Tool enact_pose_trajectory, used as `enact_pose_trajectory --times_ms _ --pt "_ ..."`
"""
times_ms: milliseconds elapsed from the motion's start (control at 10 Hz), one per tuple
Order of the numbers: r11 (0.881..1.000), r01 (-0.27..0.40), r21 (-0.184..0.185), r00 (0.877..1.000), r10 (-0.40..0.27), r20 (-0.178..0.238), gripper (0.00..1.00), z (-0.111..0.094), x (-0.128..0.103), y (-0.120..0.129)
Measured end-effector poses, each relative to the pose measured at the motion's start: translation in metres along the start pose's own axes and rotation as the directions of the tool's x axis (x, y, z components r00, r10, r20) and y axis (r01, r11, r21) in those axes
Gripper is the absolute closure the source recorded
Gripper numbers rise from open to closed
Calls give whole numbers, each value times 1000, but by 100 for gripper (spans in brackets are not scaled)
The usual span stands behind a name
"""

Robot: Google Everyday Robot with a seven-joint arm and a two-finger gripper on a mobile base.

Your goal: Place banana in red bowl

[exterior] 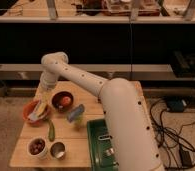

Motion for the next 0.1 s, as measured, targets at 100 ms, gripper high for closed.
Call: enact_pose_trajectory --times_ms 100 --pt "1000 4 -3 1000 -3 10 26 -1 -1 0"
